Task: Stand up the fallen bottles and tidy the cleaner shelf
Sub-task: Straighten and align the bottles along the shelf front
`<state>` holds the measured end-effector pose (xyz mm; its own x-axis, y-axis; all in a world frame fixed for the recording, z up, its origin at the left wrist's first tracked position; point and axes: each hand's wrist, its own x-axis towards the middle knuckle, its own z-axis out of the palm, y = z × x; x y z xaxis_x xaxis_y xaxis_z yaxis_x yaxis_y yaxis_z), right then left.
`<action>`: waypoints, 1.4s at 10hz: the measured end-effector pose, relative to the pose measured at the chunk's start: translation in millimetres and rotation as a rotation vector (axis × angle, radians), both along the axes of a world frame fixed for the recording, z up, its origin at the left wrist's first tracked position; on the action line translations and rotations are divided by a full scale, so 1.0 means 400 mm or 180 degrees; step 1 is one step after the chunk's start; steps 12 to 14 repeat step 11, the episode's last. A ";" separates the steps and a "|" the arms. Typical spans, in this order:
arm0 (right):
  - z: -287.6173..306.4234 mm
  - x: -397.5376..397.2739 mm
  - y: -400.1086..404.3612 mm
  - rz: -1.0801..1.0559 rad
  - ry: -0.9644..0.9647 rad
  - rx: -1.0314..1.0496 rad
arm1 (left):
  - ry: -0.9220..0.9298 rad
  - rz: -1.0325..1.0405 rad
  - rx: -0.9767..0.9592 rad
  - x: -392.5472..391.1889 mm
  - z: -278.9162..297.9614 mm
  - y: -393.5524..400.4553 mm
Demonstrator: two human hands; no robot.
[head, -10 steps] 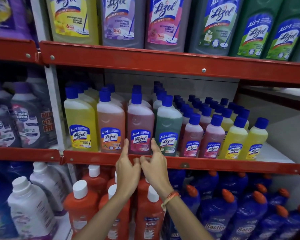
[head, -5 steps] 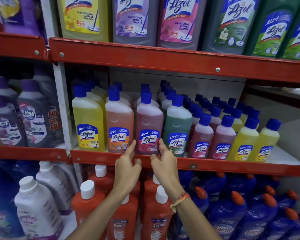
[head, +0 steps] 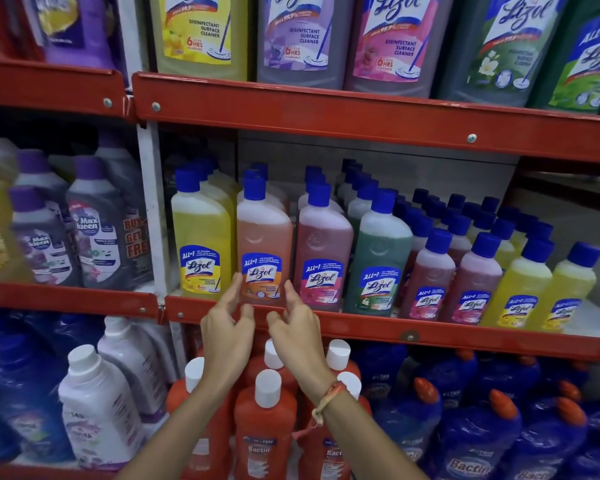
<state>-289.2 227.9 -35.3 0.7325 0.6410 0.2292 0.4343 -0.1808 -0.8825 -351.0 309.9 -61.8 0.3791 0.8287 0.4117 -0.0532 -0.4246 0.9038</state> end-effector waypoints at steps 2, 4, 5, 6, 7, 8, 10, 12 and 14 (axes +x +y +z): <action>0.001 0.004 0.010 -0.0114 0.0057 0.0196 | -0.0041 0.0012 -0.0022 -0.005 0.005 0.010; -0.024 -0.035 0.035 0.0269 0.0465 0.1270 | -0.0708 0.0735 0.0171 -0.076 0.023 0.073; -0.030 -0.056 0.074 0.0906 0.0407 0.0841 | -0.0514 0.0762 -0.0017 -0.092 0.034 0.121; -0.027 -0.074 0.117 0.0897 0.0290 0.0277 | -0.0318 0.0651 -0.0120 -0.085 0.034 0.144; -0.027 -0.070 0.148 0.0817 0.0360 -0.0046 | -0.0107 0.0739 -0.0207 -0.080 0.032 0.155; -0.018 -0.067 0.163 0.0761 0.0434 -0.0133 | -0.0008 0.0806 -0.0203 -0.083 0.029 0.164; -0.003 -0.068 0.156 0.0762 0.0446 -0.0217 | 0.0075 0.0770 -0.0178 -0.085 0.037 0.162; 0.003 -0.077 0.135 0.0901 0.0438 -0.0241 | 0.0043 0.0991 -0.0068 -0.079 0.038 0.115; 0.003 -0.077 0.135 0.0901 0.0438 -0.0241 | 0.0043 0.0991 -0.0068 -0.079 0.038 0.115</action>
